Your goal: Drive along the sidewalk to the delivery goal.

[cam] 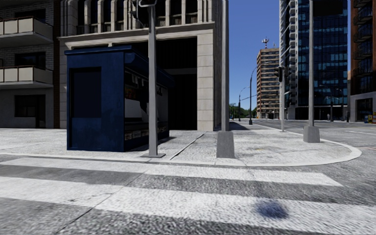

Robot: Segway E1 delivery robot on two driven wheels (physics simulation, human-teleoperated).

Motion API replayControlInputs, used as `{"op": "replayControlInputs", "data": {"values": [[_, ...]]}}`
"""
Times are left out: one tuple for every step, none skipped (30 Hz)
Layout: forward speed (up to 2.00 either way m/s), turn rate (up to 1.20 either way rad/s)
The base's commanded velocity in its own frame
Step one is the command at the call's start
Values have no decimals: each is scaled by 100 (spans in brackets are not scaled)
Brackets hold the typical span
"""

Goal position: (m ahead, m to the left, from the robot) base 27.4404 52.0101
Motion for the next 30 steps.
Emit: {"op": "replayControlInputs", "data": {"values": [[200,0],[200,0],[200,0],[200,0],[200,0],[200,0],[200,0],[200,0],[200,0],[200,0],[200,0],[200,0],[200,0],[200,0],[200,0],[200,0],[200,0],[200,0],[200,0],[200,0],[200,0],[200,0],[200,0],[200,0],[200,0],[200,0],[200,0],[200,0],[200,0],[200,0]]}}
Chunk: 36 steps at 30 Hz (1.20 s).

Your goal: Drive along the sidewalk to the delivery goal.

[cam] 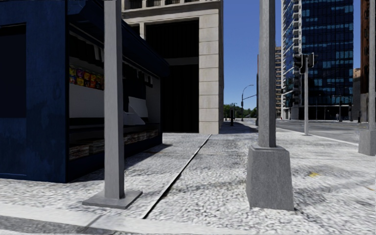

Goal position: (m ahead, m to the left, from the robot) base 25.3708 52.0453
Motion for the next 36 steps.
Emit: {"op": "replayControlInputs", "data": {"values": [[200,0],[200,0],[196,0],[188,0],[174,0],[174,0],[162,0],[156,0],[152,-1],[152,-1],[150,-2],[150,-2],[148,-2],[148,-2],[146,-2],[146,-4],[146,-7],[146,-7],[145,-8],[145,-8],[145,-8],[145,-8],[145,-8],[144,-8],[144,-8],[144,-8],[144,-8],[144,-11],[144,-11],[144,-14],[144,-15],[144,-16],[144,-16],[144,-16],[144,-16],[144,-16]]}}
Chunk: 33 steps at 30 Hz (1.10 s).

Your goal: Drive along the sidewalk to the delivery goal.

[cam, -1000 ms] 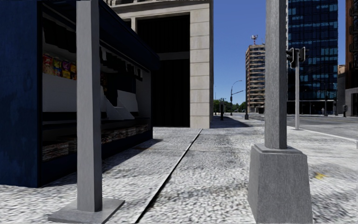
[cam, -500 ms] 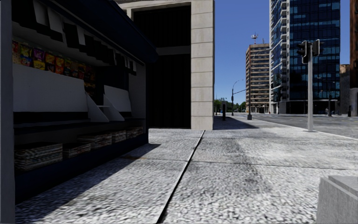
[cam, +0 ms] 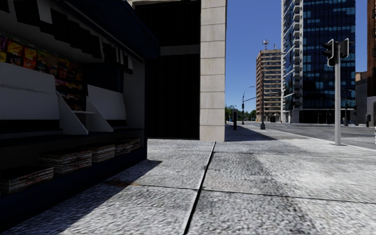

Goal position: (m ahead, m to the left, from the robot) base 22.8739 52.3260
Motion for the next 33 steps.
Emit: {"op": "replayControlInputs", "data": {"values": [[144,-16],[144,-16],[144,-16],[144,-16],[144,-16],[144,-16],[144,-16],[144,-16],[144,-16],[144,-16],[144,-16],[144,-16],[144,-16],[144,-9],[145,0],[145,0],[145,0],[146,0],[146,0],[146,0],[146,0],[146,0],[146,0],[147,0],[147,0],[147,0],[147,0],[147,0],[147,0],[200,0],[200,0],[200,0],[200,0]]}}
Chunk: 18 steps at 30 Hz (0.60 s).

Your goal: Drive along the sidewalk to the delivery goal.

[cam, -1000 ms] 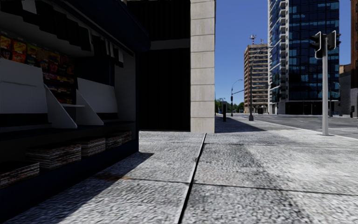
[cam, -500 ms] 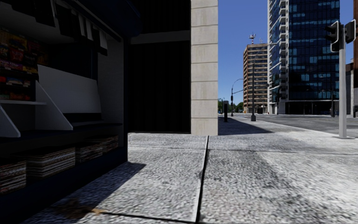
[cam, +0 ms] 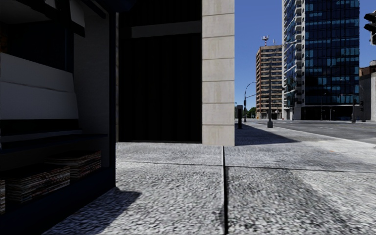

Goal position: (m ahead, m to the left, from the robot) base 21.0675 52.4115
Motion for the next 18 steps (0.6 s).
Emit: {"op": "replayControlInputs", "data": {"values": [[200,0],[200,0],[200,0],[200,0],[200,0],[200,0],[200,0],[200,0],[200,0],[200,0],[200,0],[200,0],[200,12],[200,12],[200,28],[199,36],[181,38],[181,38]]}}
